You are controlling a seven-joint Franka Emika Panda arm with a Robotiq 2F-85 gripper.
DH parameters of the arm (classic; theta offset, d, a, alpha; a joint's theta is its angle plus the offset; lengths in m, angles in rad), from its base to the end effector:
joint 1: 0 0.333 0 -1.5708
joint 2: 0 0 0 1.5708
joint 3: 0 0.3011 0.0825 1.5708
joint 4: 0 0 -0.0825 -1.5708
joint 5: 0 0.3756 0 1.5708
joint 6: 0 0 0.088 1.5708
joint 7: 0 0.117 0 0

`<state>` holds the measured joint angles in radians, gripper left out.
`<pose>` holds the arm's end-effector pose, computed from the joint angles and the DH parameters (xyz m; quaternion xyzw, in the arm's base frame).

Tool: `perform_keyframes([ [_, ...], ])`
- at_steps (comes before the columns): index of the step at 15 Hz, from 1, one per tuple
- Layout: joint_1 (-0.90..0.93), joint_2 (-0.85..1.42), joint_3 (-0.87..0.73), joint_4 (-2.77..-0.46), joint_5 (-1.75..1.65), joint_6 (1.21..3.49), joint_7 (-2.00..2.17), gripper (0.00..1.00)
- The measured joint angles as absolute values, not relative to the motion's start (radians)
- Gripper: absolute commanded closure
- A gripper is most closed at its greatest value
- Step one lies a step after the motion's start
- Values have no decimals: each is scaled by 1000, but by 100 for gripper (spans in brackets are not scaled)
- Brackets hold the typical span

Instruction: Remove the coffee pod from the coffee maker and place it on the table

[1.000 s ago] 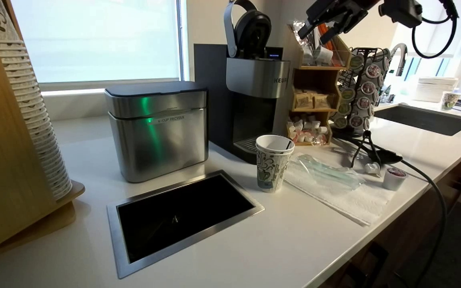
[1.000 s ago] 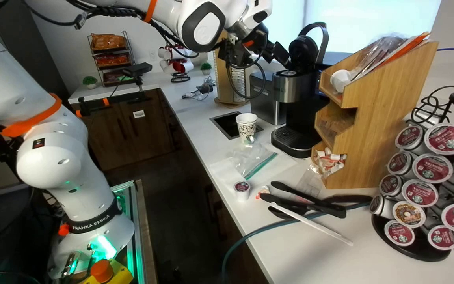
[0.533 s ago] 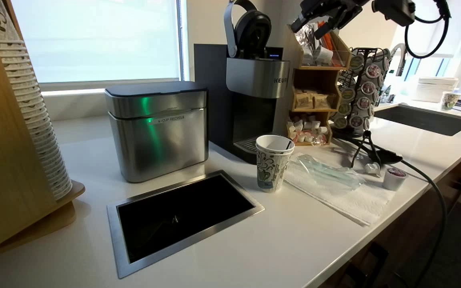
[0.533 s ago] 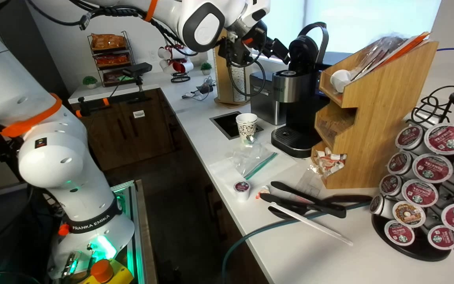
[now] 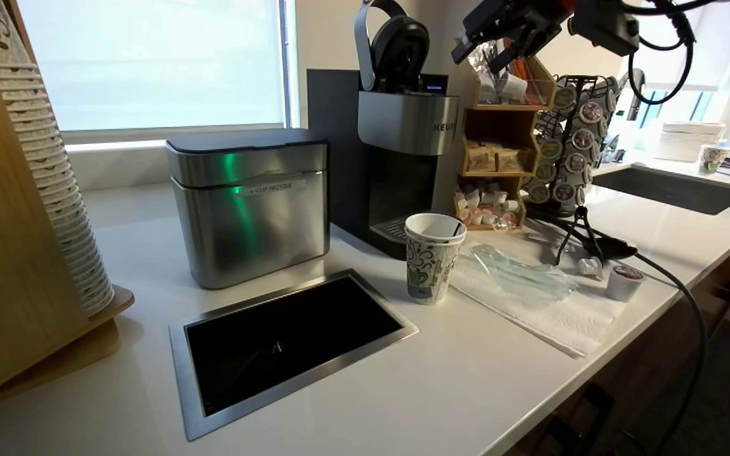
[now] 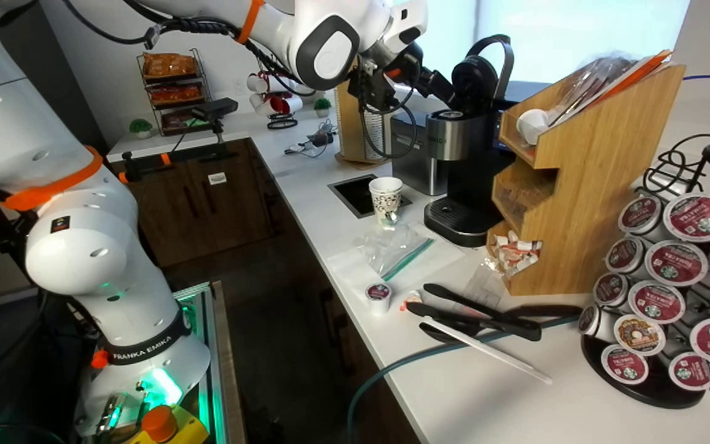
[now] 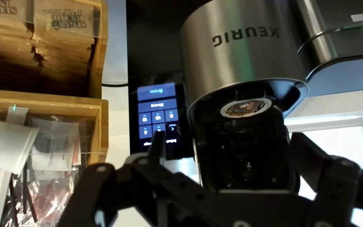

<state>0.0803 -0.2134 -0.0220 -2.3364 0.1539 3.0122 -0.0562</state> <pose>0.5256 0.0190 0.5118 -0.9023 0.0137 -0.4286 0.0444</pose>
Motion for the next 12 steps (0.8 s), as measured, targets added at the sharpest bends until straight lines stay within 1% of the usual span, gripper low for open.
perform_keyframes([
  [3, 90, -213, -25, -2332, 167, 3004, -59, 0],
  [8, 114, -213, -32, -2275, 194, 2885, -59, 0],
  [12, 115, -213, -33, -2271, 194, 2880, -59, 0],
])
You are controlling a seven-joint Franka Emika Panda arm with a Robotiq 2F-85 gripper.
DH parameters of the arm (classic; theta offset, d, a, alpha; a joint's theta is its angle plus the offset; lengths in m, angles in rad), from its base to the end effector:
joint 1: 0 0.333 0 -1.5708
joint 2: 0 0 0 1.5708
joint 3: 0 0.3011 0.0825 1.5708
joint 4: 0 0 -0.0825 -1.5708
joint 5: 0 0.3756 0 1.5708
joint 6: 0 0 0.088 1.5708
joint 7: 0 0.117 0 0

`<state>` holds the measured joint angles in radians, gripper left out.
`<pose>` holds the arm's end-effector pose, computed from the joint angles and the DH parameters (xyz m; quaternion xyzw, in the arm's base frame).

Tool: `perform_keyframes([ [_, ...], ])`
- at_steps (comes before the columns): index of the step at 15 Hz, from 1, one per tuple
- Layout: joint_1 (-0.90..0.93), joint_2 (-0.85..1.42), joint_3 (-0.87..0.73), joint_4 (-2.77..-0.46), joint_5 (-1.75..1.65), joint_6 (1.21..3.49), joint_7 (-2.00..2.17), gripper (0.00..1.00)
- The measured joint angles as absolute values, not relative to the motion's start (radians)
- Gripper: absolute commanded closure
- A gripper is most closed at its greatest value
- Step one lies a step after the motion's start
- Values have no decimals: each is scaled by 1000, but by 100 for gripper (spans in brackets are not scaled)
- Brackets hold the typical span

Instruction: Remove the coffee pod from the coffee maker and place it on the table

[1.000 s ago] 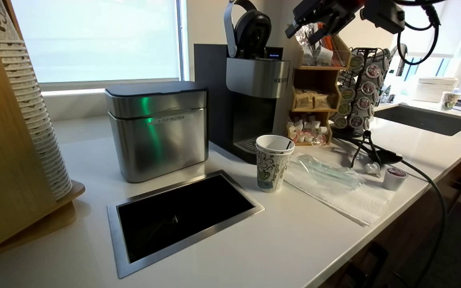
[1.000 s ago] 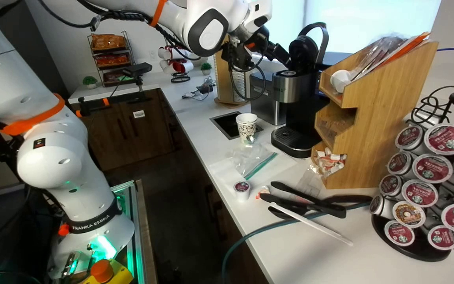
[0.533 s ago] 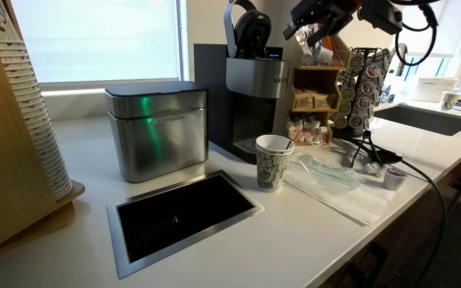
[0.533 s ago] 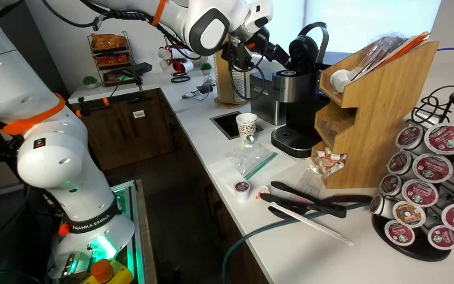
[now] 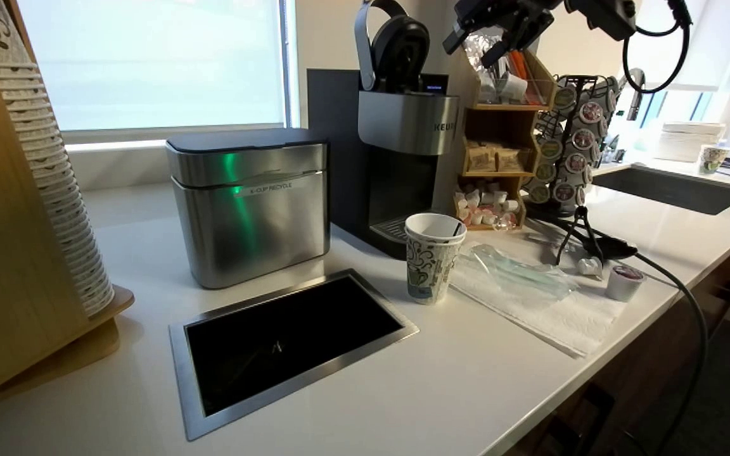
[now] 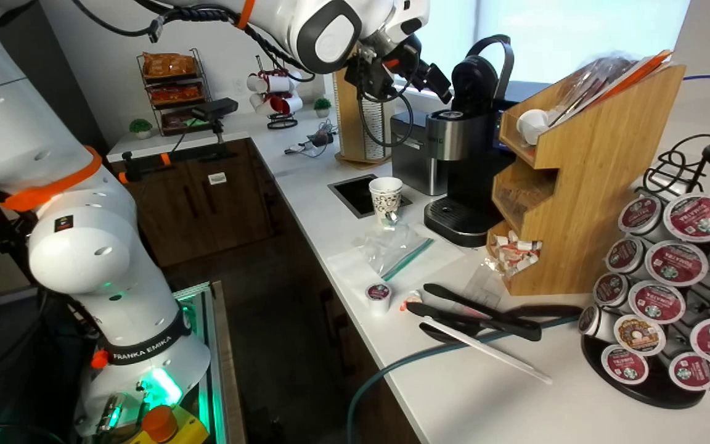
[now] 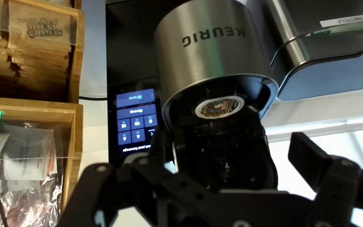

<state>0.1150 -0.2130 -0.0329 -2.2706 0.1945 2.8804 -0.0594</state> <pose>0.5319 0.0322 0.5258 -0.9152 0.0123 -0.3969 0.0683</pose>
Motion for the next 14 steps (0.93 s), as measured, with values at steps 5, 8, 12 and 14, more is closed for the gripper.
perform_keyframes([
  [5, 93, -167, -20, -2229, 169, 2880, -45, 0],
  [8, 76, -92, -13, -2157, 134, 2878, -33, 0],
  [12, 71, -7, 3, -2065, 32, 2854, 17, 0],
  [14, 79, 5, 16, -2045, -35, 2818, 62, 0],
])
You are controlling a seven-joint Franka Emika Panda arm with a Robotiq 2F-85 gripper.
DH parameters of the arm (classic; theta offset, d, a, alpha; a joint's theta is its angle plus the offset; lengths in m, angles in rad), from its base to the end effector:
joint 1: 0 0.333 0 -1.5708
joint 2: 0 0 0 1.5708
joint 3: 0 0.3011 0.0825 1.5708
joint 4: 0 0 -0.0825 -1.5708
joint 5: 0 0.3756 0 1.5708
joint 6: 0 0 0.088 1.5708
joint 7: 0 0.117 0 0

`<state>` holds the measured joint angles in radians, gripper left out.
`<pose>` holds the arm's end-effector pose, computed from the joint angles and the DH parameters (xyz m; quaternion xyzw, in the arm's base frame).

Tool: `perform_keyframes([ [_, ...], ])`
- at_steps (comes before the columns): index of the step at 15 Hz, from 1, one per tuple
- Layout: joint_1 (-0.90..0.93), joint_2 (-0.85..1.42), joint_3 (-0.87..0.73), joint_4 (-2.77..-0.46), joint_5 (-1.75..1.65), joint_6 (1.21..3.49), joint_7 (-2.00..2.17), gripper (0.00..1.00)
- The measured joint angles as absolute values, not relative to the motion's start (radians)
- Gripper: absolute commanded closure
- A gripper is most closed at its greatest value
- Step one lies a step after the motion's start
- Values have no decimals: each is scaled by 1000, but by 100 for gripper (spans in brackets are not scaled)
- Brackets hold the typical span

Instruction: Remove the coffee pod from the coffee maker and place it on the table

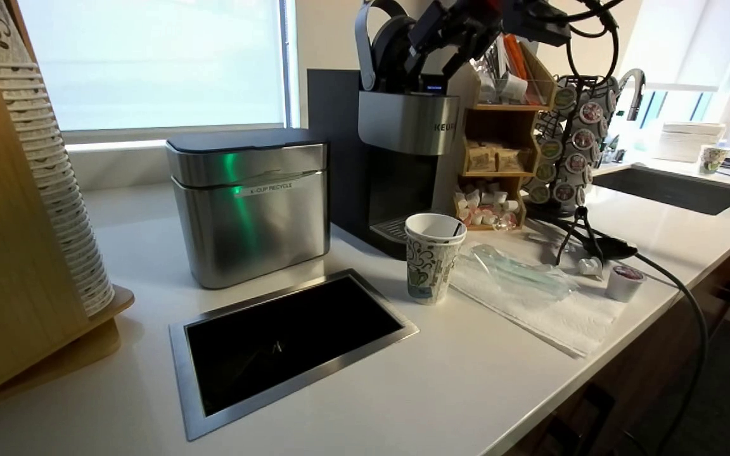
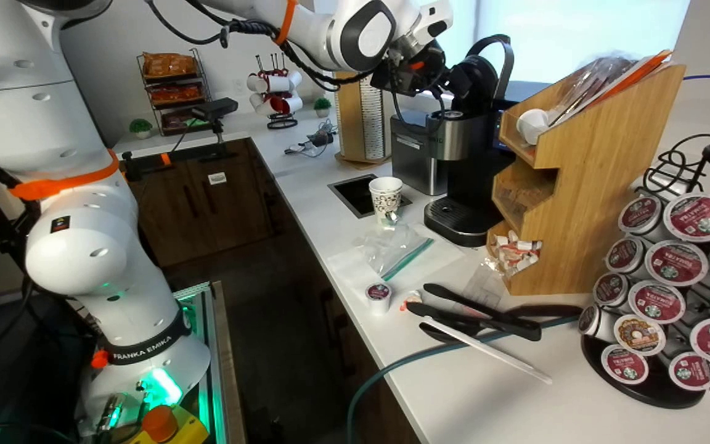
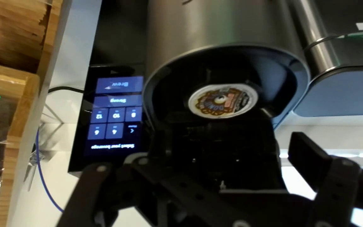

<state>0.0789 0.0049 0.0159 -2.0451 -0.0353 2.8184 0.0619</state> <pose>0.5970 0.0584 0.5107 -0.9266 -0.0286 -0.3745 0.0179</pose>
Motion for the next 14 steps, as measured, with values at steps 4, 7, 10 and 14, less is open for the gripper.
perform_keyframes([
  [4, 90, -7, 33, -2042, -182, 2740, 208, 0],
  [7, 88, -13, 33, -2049, -243, 2733, 306, 0],
  [10, 87, -13, 37, -2050, -217, 2736, 299, 0],
  [14, 84, -4, 35, -2042, -220, 2736, 296, 0],
])
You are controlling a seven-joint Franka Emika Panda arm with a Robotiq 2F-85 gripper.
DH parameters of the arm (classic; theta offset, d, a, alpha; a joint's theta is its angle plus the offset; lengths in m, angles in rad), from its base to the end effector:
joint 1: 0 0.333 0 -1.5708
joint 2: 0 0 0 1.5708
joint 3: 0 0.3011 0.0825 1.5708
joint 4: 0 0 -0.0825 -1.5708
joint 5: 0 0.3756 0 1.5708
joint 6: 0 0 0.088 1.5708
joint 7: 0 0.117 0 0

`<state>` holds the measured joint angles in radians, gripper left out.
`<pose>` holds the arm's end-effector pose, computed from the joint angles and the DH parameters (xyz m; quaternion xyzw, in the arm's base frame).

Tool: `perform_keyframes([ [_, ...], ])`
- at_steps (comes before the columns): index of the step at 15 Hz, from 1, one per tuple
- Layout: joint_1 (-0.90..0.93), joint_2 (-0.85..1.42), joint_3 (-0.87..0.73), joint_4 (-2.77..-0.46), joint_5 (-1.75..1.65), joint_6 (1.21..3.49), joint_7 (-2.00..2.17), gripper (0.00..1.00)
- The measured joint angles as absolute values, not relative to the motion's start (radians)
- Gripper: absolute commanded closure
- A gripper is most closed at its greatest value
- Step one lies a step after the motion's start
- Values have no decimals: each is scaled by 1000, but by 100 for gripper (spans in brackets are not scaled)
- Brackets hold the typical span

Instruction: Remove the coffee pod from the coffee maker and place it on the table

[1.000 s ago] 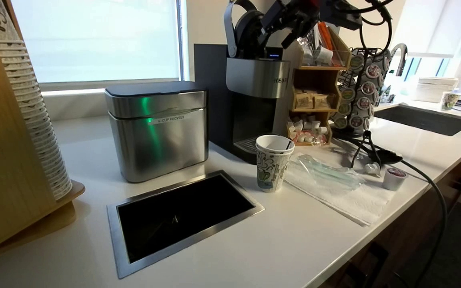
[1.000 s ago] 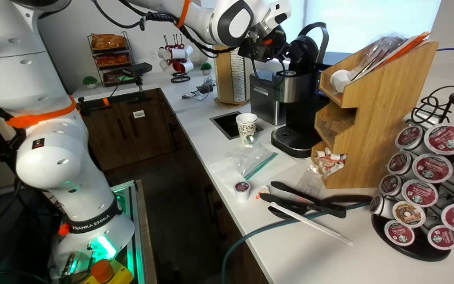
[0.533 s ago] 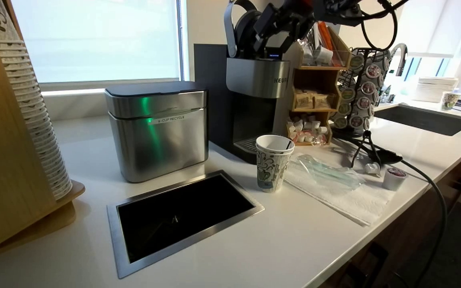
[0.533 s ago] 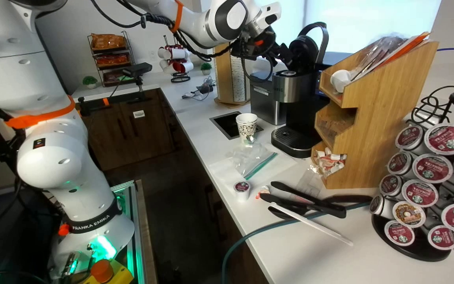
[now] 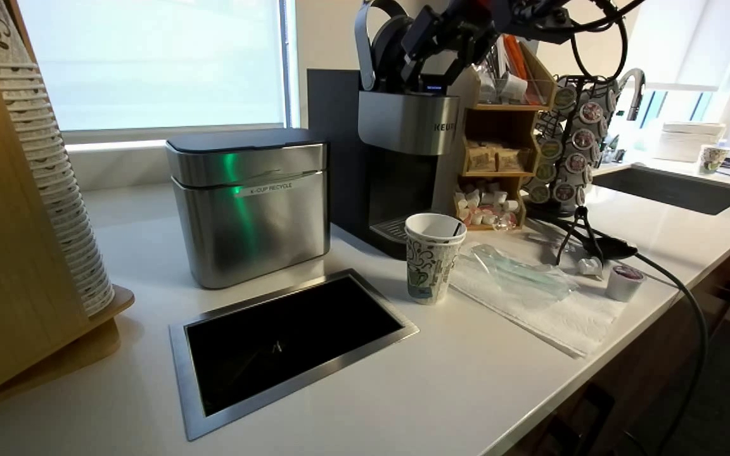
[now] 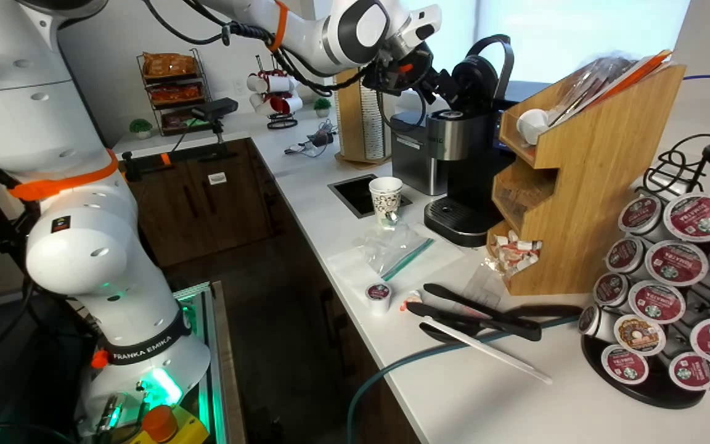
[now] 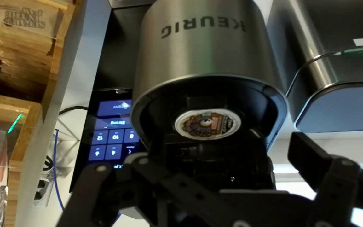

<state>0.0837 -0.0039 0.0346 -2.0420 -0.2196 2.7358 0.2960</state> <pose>0.5910 0.0779 0.5050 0.9375 -0.0033 0.3479 0.0036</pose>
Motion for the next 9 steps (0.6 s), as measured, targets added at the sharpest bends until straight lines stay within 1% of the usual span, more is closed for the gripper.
perform_keyframes([
  [9, 79, 23, 21, -2035, -221, 2764, 296, 0],
])
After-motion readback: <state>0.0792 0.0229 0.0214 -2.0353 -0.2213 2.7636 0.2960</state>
